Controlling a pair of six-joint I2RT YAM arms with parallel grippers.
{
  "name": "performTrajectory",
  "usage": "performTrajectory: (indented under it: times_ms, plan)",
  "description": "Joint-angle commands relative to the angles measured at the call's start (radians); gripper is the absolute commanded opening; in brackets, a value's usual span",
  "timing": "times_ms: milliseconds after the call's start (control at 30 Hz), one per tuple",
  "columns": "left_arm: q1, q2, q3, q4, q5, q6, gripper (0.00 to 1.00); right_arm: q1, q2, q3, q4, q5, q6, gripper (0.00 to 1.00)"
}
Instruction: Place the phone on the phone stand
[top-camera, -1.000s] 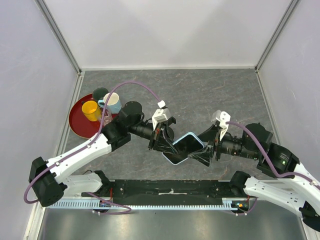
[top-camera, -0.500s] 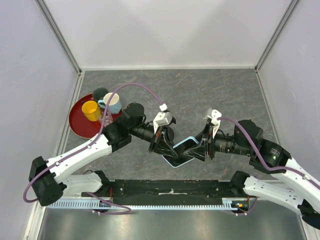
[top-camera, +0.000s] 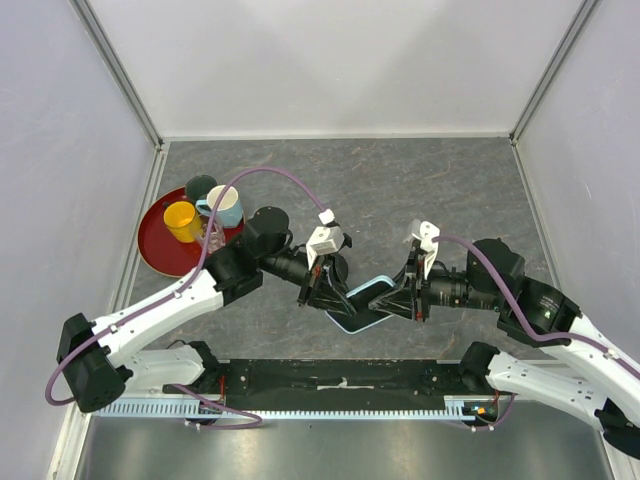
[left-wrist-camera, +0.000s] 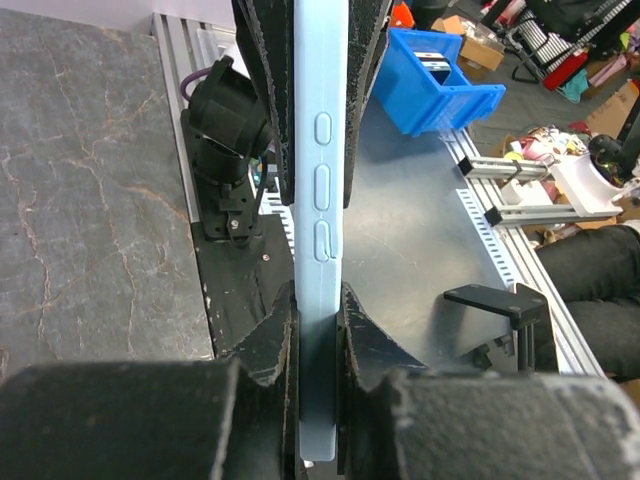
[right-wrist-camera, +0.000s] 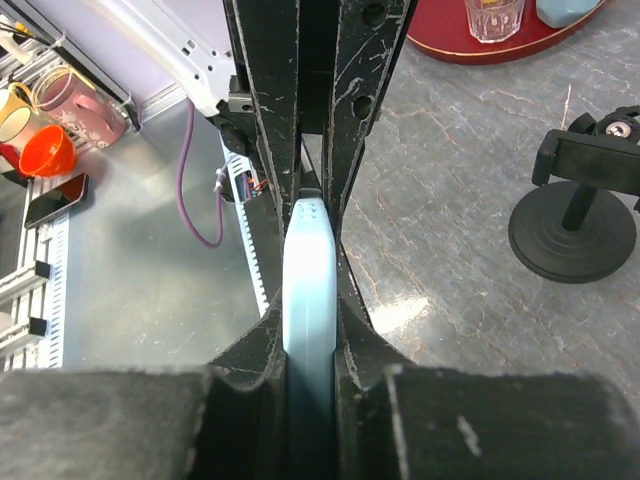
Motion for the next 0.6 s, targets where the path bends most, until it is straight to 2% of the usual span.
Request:
performTrajectory:
  times_ms: [0, 33, 67, 100, 167, 200, 333, 367, 433, 567]
  plan:
    - [-0.002, -0.019, 0.044, 0.027, -0.045, 0.030, 0.06, 0.006, -0.068, -0.006, 0.084, 0.096, -0.025, 0.00]
    - [-0.002, -0.020, 0.047, -0.008, -0.081, 0.033, 0.12, 0.008, -0.080, -0.015, 0.088, 0.135, -0.024, 0.00]
    - [-0.002, -0.026, 0.056, -0.021, -0.115, 0.044, 0.27, 0.006, -0.095, -0.023, 0.090, 0.187, -0.021, 0.00]
    - [-0.002, -0.028, 0.063, -0.032, -0.183, 0.045, 0.35, 0.006, -0.121, -0.038, 0.089, 0.285, -0.016, 0.00]
    - [-0.002, -0.039, 0.073, -0.056, -0.285, 0.027, 0.47, 0.006, -0.149, -0.049, 0.081, 0.406, 0.004, 0.00]
    - [-0.002, -0.057, 0.072, -0.059, -0.402, 0.019, 0.48, 0.008, -0.161, -0.049, 0.052, 0.505, 0.001, 0.00]
    - [-0.002, -0.127, 0.041, -0.044, -0.711, 0.010, 0.54, 0.006, -0.175, -0.034, -0.029, 0.801, 0.048, 0.00]
    - [-0.002, -0.143, 0.020, -0.038, -0.835, 0.018, 0.57, 0.006, -0.177, -0.031, -0.048, 0.865, 0.070, 0.00]
    - [-0.002, -0.151, 0.009, -0.052, -0.953, 0.027, 0.57, 0.006, -0.171, -0.014, -0.115, 1.031, 0.107, 0.00]
    - [-0.002, -0.056, 0.088, -0.211, -1.335, -0.020, 0.57, 0.006, -0.155, 0.002, -0.183, 1.129, 0.145, 0.00]
